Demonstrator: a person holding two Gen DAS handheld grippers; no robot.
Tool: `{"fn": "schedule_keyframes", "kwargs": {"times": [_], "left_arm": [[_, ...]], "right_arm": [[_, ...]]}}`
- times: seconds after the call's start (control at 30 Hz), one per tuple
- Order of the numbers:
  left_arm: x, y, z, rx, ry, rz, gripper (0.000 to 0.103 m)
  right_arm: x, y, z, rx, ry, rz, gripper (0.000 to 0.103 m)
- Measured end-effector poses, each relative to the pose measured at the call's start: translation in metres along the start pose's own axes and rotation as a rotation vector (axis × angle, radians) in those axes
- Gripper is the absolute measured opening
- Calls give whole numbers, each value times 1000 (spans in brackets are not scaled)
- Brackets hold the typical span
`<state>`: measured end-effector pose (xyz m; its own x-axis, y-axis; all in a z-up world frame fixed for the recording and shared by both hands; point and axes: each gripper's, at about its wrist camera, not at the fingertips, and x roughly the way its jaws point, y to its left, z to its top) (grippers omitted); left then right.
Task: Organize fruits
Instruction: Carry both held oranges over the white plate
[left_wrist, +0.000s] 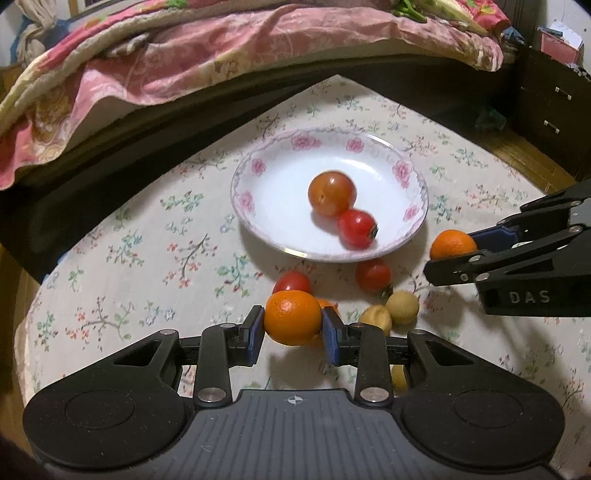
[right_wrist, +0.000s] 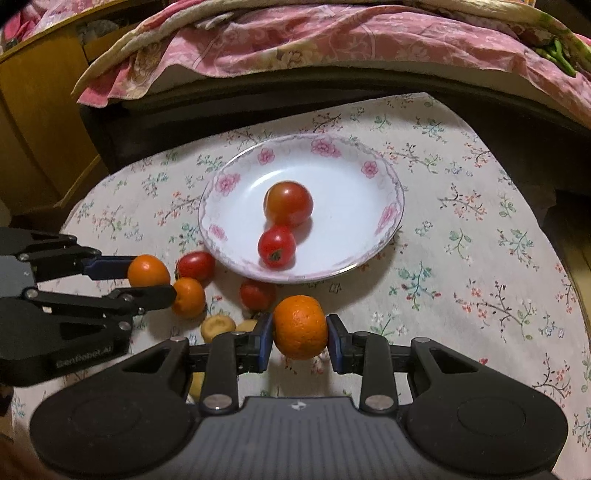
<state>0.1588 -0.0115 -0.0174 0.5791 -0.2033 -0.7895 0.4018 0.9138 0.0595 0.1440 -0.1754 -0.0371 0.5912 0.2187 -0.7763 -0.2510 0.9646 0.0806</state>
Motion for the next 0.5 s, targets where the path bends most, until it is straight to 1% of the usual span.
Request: {"fn": "schedule_keyframes", "kwargs": {"times": [0.2, 0.5], "left_arm": [[-1, -4, 14, -10, -26, -9, 41], [7, -5, 38, -47, -51, -16, 41]], "right_arm": [[-2, -5, 12, 30, -26, 1, 34], [4, -12, 28, 67, -36, 2, 34]]}}
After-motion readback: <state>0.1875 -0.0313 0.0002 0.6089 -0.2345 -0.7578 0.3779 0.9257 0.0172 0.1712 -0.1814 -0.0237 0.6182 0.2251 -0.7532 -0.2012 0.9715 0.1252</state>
